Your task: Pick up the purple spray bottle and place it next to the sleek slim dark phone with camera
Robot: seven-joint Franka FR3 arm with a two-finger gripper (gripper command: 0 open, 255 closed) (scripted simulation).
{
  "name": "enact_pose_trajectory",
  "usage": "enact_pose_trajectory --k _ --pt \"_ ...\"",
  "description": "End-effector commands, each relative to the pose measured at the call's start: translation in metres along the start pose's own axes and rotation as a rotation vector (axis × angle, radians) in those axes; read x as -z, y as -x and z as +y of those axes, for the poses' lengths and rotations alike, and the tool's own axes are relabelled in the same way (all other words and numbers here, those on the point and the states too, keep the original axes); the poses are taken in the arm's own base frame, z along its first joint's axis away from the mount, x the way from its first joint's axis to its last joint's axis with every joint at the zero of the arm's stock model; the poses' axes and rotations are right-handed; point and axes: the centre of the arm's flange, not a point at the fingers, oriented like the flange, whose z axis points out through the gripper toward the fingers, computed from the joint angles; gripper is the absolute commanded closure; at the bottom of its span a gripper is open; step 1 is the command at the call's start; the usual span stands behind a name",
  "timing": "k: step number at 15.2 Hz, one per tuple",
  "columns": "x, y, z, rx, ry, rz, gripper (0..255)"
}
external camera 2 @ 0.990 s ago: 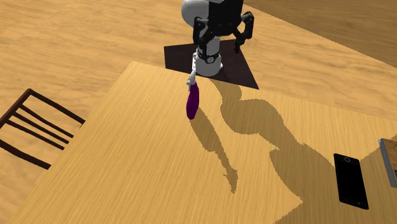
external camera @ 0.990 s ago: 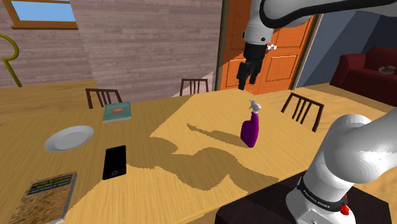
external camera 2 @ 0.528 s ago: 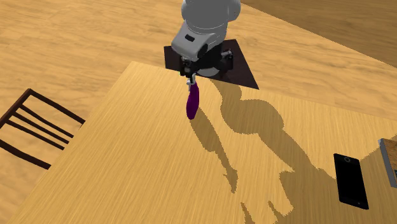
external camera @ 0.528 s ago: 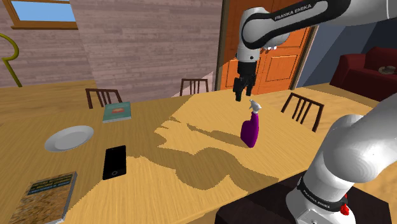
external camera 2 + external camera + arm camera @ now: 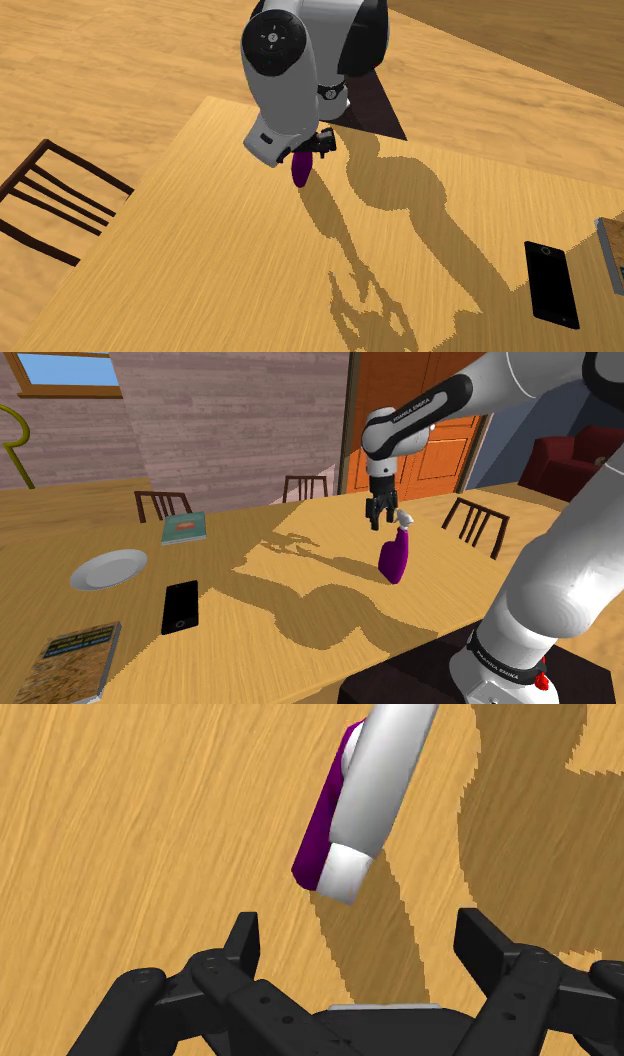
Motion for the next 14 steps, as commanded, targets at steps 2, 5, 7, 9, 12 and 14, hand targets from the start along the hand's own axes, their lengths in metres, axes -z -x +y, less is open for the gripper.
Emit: enact_pose_trajectory --k 2,5,7,9,12,14 --pt "-0.034 -0.020 0.018 -0.010 -0.011 -0.053 0" --pt "-0.050 -0.019 0.017 -0.010 -0.011 -0.053 0" --pt "-0.060 -0.018 0.017 -0.010 -0.011 -0.053 0" --pt "-0.071 -0.018 0.017 -0.010 -0.011 -0.053 0" --pt "-0.074 -0.017 0.017 -0.010 -0.011 -0.053 0" --pt "-0.074 -0.017 0.017 -0.010 -0.011 -0.053 0"
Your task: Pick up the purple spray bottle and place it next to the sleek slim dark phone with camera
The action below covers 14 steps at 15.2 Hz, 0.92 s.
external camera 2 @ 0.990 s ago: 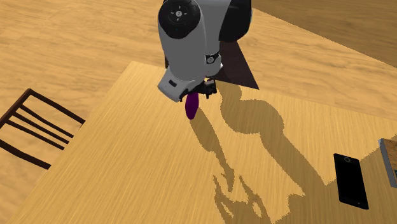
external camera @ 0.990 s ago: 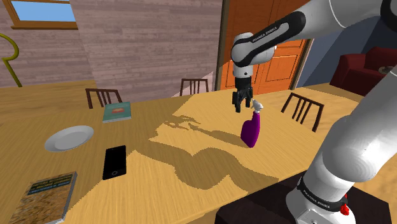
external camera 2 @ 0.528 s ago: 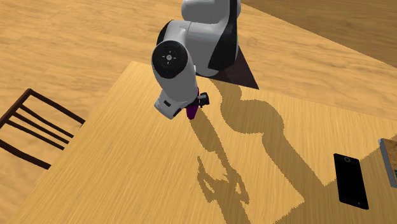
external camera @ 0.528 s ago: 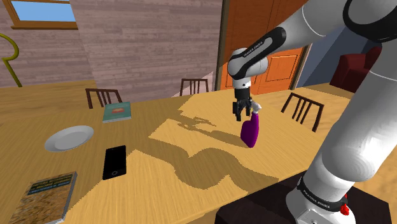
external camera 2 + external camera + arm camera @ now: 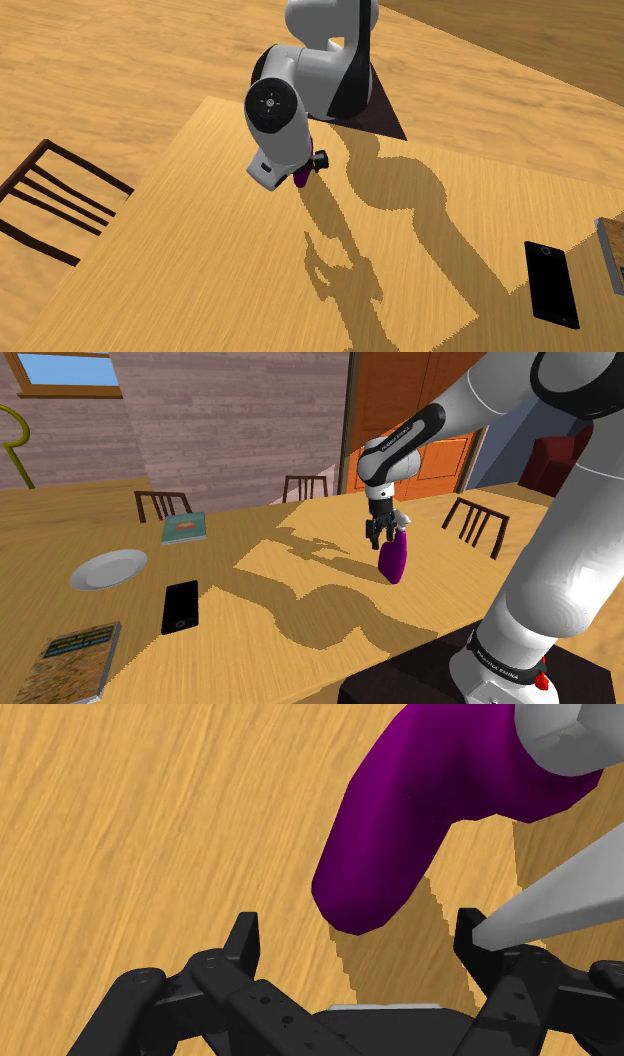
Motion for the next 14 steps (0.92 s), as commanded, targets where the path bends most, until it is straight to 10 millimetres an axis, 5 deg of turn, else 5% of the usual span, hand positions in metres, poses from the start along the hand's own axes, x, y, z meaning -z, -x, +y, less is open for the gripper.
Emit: enact_pose_trajectory --k 1,3,4,14 --pt "-0.0003 0.0000 -0.0002 0.000 0.000 0.000 0" --pt "-0.0002 0.0000 -0.0001 0.000 0.000 0.000 0" --pt "-0.0002 0.0000 -0.0001 0.000 0.000 0.000 255" --pt "0.0047 0.0016 -0.0006 0.000 0.000 0.000 255"
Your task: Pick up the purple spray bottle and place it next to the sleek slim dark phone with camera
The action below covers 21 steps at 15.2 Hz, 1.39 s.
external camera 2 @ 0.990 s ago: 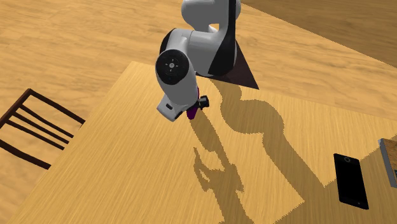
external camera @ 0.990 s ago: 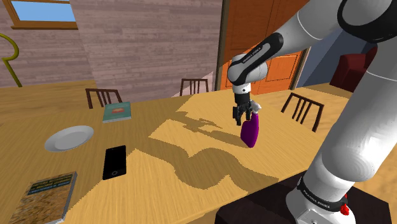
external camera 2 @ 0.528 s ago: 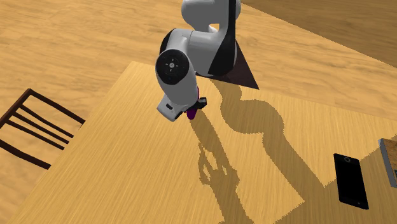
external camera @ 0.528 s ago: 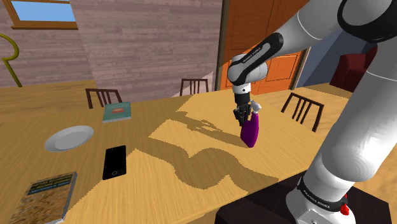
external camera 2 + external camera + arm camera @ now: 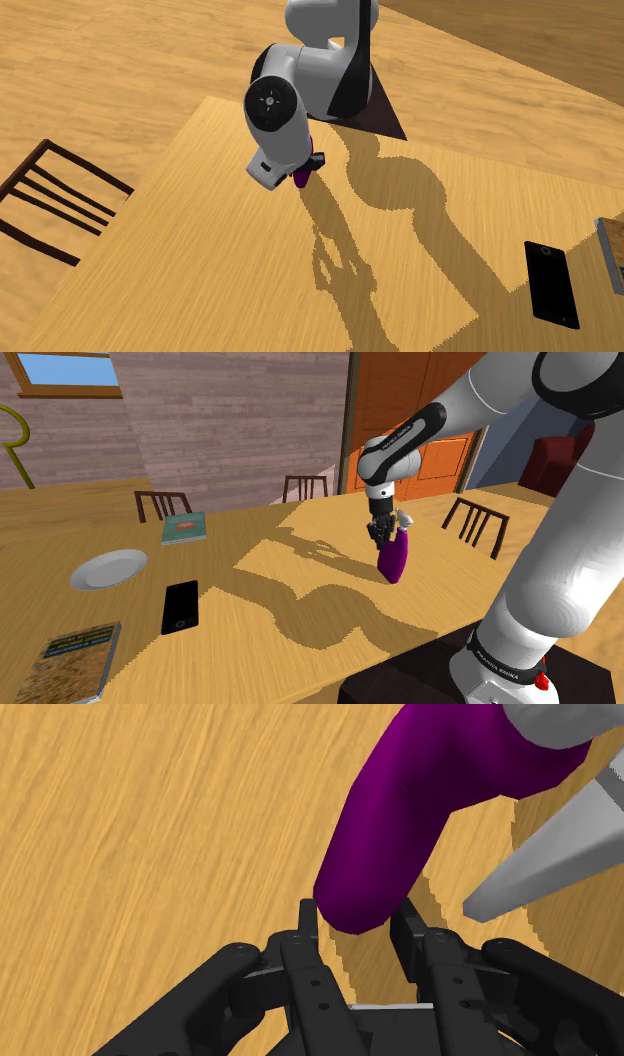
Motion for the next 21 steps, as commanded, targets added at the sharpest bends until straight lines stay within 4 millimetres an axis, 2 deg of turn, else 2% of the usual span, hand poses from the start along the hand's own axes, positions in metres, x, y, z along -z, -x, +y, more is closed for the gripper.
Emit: enact_pose_trajectory --k 1,21 --pt "0.007 0.002 -0.001 0.000 0.000 -0.001 255" --pt "0.107 0.035 -0.009 0.000 0.000 -0.001 255"
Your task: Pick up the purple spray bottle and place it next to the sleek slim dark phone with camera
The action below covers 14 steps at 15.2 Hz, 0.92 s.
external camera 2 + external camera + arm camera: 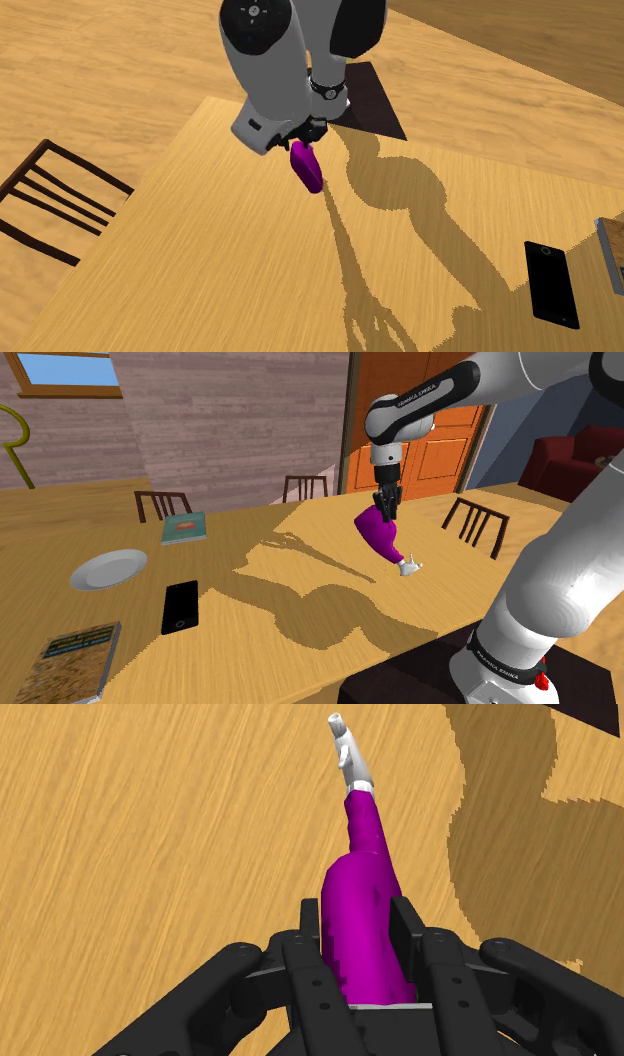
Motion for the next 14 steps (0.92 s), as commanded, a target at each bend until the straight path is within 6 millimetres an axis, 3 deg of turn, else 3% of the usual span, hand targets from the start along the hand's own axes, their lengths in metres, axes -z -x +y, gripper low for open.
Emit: enact_pose_trajectory --k 1,14 --pt "0.012 0.003 -0.001 0.000 0.000 0.000 255" --pt "0.077 0.024 -0.007 0.000 0.000 0.000 255"
